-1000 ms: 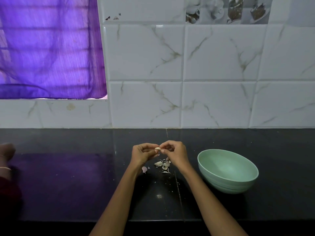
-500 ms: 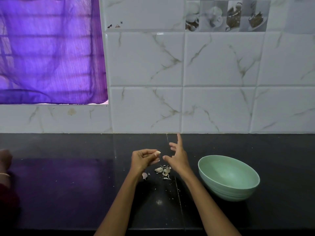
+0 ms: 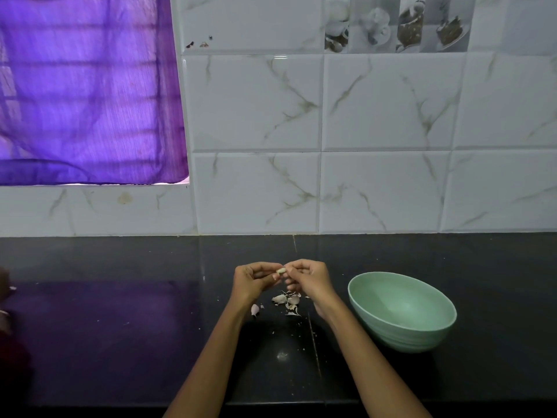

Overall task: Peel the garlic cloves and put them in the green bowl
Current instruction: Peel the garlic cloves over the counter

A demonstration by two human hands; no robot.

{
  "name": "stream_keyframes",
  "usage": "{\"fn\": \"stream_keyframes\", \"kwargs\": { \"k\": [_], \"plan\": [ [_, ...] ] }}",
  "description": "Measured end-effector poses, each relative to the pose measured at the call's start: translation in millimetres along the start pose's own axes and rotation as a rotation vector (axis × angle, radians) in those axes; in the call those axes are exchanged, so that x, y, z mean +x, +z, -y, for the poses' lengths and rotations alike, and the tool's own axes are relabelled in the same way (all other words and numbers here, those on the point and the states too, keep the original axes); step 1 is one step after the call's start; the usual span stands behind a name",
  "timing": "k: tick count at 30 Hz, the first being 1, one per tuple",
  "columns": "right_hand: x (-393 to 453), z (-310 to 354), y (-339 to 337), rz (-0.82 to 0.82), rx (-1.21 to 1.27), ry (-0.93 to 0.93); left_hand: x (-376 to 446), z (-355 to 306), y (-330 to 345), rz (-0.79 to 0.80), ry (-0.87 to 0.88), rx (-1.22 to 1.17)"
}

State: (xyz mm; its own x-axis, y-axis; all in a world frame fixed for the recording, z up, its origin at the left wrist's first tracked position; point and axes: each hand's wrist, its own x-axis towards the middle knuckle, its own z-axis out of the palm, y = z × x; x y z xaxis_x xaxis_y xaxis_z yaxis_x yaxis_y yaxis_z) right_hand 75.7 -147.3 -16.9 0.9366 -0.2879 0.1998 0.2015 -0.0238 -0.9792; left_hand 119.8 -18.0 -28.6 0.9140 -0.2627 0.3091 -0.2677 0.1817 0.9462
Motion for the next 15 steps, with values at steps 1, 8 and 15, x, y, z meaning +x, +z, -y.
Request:
{"fn": "stream_keyframes", "kwargs": {
  "k": [1, 8, 15],
  "plan": [
    [-0.8, 0.2, 0.2, 0.005, 0.002, 0.001, -0.6, -0.4, 0.3, 0.0, 0.006, -0.004],
    [-3.1, 2.2, 1.2, 0.023, 0.035, -0.014, -3.2, -2.9, 2.1, -0.026, 0.097, 0.049],
    [-4.2, 5.0, -1.1, 0.026, 0.111, 0.006, -2.2, -2.7, 1.3, 0.014, 0.079, 0.006]
  ]
}}
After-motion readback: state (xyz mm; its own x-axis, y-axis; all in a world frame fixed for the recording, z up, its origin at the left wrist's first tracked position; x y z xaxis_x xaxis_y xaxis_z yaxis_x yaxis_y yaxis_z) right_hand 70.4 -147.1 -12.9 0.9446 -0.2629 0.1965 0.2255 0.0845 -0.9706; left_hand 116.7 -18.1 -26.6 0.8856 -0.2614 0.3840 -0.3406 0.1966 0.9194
